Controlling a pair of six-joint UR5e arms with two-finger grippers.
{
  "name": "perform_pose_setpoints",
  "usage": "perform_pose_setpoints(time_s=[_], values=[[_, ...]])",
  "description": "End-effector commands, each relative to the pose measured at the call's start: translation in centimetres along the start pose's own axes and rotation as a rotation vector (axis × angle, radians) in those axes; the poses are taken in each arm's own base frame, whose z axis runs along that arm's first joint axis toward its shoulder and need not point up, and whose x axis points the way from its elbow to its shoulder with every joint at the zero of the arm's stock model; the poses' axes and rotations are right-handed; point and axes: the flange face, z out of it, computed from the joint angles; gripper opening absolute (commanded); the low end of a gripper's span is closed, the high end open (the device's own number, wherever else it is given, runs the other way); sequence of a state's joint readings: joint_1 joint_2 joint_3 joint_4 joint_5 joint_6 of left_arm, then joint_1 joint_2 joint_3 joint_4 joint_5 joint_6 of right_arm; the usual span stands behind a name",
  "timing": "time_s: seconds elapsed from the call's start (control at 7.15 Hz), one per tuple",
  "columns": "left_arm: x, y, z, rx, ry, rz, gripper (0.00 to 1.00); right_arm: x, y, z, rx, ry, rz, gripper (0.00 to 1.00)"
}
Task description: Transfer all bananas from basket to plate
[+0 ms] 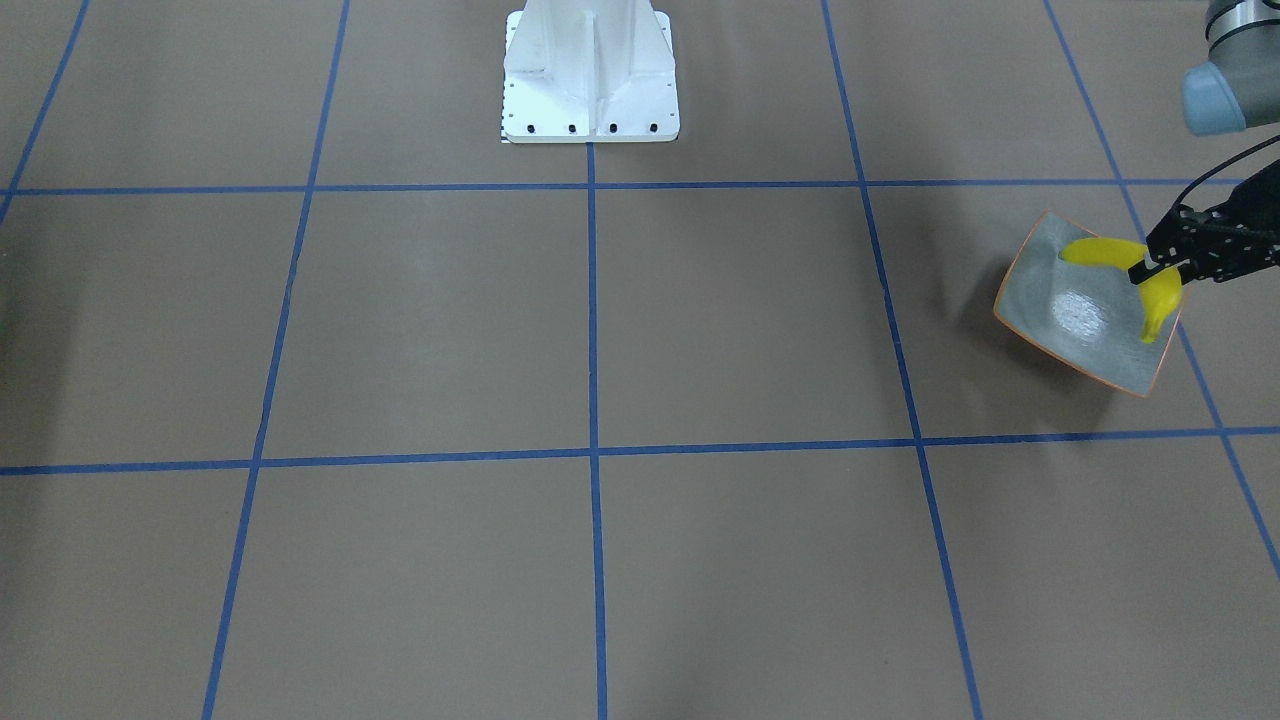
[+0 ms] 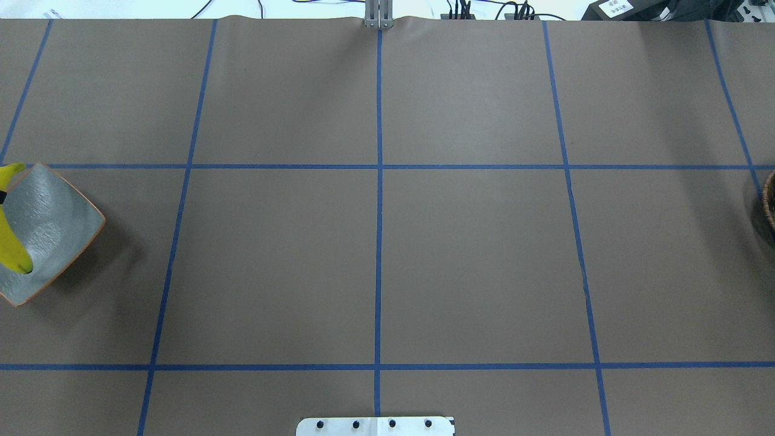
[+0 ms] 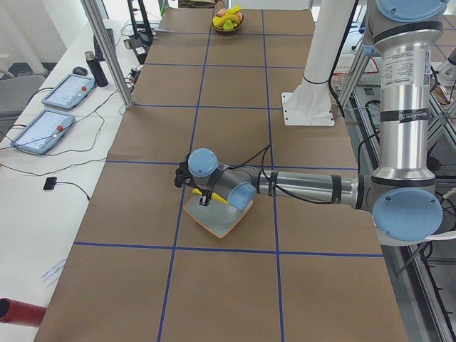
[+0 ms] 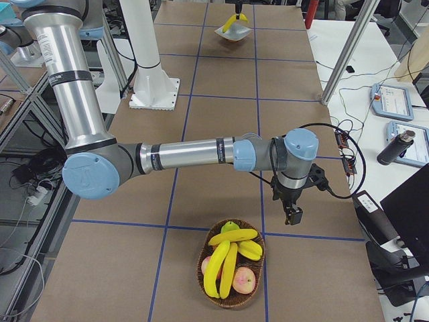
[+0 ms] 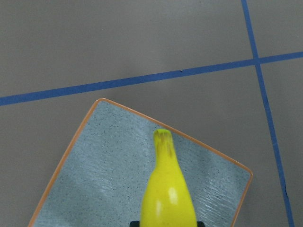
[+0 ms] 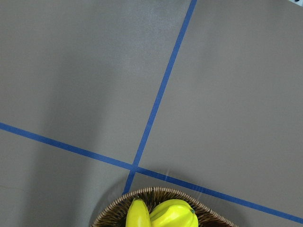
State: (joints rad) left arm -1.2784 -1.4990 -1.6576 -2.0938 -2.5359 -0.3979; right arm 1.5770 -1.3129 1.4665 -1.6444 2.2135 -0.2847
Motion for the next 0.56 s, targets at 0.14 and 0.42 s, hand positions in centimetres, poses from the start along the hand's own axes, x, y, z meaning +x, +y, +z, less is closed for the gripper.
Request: perform_pose_setpoints(time_s=[0.14,0.42], values=[[0.09,-0.73,0.13,0.005,-0.005,0.005,0.65,0.03,0.09,0.08,-0.001,0.000,0.002,1.00],[0.39,-0.99,0.00,0.009,-0.004,0.011,0.71,0.03,0.09,0.08,-0.001,0.000,0.006,1.00]])
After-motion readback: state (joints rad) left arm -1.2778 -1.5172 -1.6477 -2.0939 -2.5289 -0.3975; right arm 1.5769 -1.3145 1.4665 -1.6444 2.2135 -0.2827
